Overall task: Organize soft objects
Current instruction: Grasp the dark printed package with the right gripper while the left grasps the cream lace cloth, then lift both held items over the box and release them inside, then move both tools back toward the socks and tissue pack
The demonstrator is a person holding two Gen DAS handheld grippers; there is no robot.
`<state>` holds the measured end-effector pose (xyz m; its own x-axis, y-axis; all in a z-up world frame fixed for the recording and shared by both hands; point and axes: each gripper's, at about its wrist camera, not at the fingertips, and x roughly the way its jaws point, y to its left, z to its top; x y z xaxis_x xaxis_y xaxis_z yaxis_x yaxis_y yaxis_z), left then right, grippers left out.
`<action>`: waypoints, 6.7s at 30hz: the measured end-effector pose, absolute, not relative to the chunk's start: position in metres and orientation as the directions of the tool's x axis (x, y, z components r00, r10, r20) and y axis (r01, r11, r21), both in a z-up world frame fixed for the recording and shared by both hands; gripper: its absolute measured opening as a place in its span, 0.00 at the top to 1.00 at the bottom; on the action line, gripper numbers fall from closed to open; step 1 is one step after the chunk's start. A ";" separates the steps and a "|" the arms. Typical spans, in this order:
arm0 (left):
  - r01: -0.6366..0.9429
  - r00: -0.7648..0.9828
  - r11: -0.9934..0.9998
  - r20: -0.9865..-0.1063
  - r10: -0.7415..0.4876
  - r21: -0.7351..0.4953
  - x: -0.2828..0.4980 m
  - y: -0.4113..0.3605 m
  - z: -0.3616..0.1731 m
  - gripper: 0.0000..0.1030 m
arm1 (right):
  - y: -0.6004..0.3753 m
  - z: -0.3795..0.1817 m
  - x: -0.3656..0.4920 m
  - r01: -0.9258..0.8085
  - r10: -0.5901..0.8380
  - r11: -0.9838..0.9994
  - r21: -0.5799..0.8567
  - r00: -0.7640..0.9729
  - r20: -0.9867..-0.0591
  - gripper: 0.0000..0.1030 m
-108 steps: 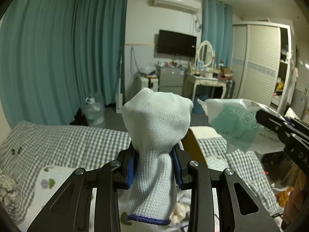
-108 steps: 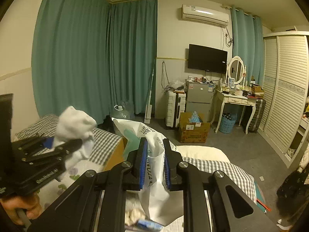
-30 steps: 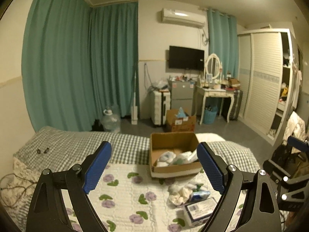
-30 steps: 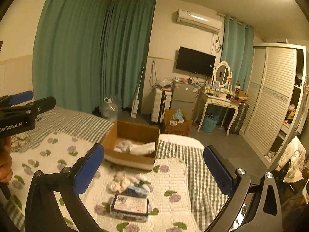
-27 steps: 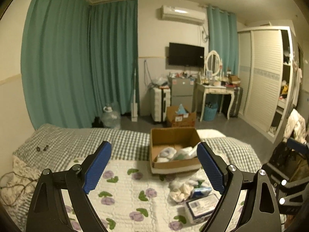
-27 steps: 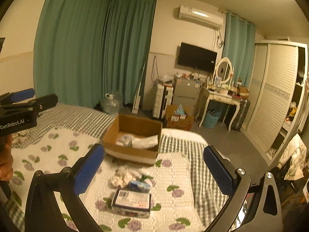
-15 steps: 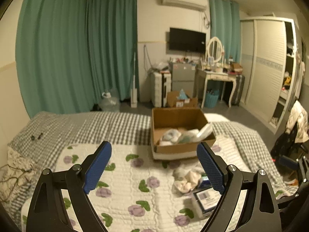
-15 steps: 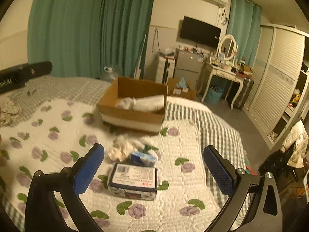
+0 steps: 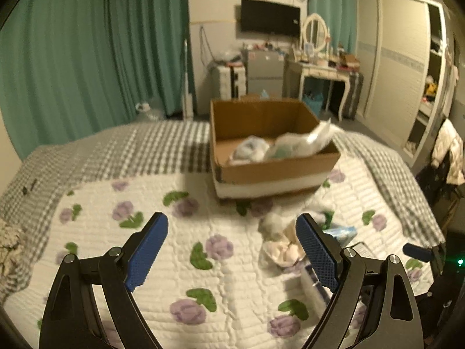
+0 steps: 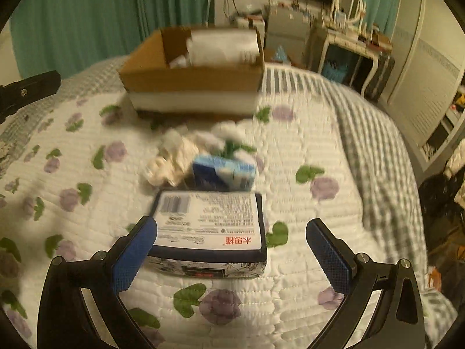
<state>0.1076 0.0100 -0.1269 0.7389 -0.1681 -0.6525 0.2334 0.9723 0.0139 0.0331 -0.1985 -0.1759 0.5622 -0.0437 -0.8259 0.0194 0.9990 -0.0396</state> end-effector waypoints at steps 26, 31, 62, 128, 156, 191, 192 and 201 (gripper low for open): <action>0.376 0.428 0.924 -0.870 -0.244 -0.074 0.168 -0.059 -0.264 0.67 | -0.217 -0.215 0.039 -0.022 0.082 0.996 0.081 0.478 -0.874 0.67; 0.402 0.445 0.912 -0.853 -0.274 -0.083 0.151 -0.050 -0.248 0.90 | -0.219 -0.199 0.026 -0.017 0.047 0.999 0.045 0.523 -0.851 0.68; 0.268 0.837 0.958 -0.468 -0.283 -0.101 0.014 0.044 -0.039 0.90 | -0.180 -0.008 -0.050 0.016 -0.037 0.999 -0.047 0.875 -0.483 0.69; 0.220 0.659 0.972 -0.721 -0.213 -0.086 0.304 -0.036 -0.150 0.59 | -0.198 -0.127 0.258 -0.048 -0.054 0.989 -0.137 0.758 -0.650 0.57; 0.180 0.915 0.981 -0.353 -0.196 -0.076 0.107 0.035 0.061 0.21 | -0.196 0.094 0.036 0.003 -0.021 0.998 -0.063 0.957 -0.288 0.06; 0.179 0.933 0.984 -0.317 -0.173 -0.011 0.040 0.037 0.046 0.01 | -0.181 0.079 -0.059 0.007 -0.043 0.992 -0.125 0.957 -0.286 0.00; 0.184 0.926 0.983 -0.333 -0.177 -0.011 0.044 0.036 0.041 0.01 | -0.181 0.073 -0.055 0.009 -0.049 0.991 -0.136 0.954 -0.295 0.00; 0.195 0.874 0.980 -0.449 -0.186 -0.028 0.094 0.021 -0.015 0.01 | -0.192 0.008 -0.002 0.022 -0.069 0.993 -0.114 0.904 -0.422 0.00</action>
